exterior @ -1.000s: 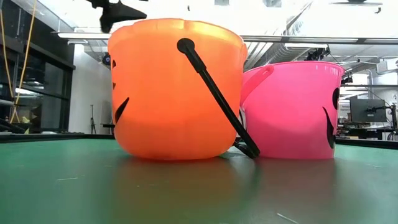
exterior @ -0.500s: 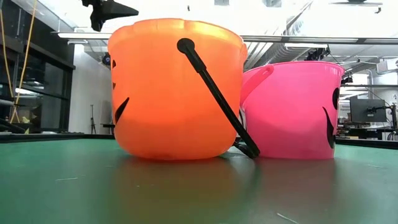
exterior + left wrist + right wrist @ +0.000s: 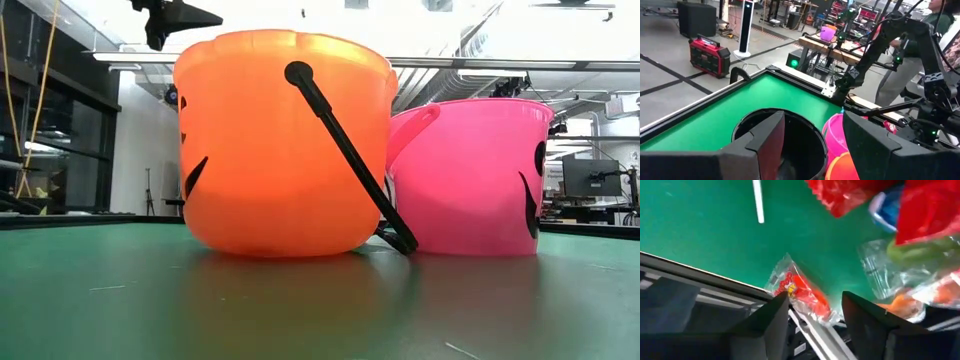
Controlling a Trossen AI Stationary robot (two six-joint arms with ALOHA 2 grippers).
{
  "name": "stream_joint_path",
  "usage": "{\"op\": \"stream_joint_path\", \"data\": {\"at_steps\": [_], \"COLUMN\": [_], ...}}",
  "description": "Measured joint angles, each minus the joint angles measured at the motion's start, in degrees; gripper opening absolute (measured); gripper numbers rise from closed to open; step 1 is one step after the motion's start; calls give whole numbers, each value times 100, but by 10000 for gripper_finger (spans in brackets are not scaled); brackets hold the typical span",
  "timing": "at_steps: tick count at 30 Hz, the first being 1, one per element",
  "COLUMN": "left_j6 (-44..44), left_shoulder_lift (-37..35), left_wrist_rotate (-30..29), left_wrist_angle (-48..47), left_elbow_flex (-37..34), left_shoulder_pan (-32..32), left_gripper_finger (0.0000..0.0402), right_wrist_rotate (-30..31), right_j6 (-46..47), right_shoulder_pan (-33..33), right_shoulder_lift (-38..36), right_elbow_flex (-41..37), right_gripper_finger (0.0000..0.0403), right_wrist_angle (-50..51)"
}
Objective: Sort candy by brand, put in halloween buckets
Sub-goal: Put the red gummy into the pink bucket
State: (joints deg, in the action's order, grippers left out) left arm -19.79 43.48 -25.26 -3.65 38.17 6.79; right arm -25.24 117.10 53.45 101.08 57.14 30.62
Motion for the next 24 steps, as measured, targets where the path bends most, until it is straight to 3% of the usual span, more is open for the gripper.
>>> {"op": "stream_joint_path", "data": {"at_steps": [8,14,17,20,24], "left_j6": [50,177,409,822,1241], "left_shoulder_lift": [0,-49,-244,-511,-817], "left_wrist_rotate": [2,2,-133,-442,-745], "left_wrist_angle": [-1,-1,3,43,49], "left_elbow_flex": [0,2,149,407,663], "left_shoulder_pan": [0,0,2,0,0], "left_gripper_finger": [193,193,193,193,193], "right_wrist_rotate": [-12,12,161,690,2208], "right_j6": [-284,-1050,-1530,-1896,-2319], "right_shoulder_pan": [-4,-4,-4,-66,-380], "right_shoulder_lift": [171,109,-93,-417,-882], "right_elbow_flex": [0,468,971,1597,2269], "right_gripper_finger": [158,25,17,6,5], "right_wrist_angle": [-74,449,1149,2193,3528]}}
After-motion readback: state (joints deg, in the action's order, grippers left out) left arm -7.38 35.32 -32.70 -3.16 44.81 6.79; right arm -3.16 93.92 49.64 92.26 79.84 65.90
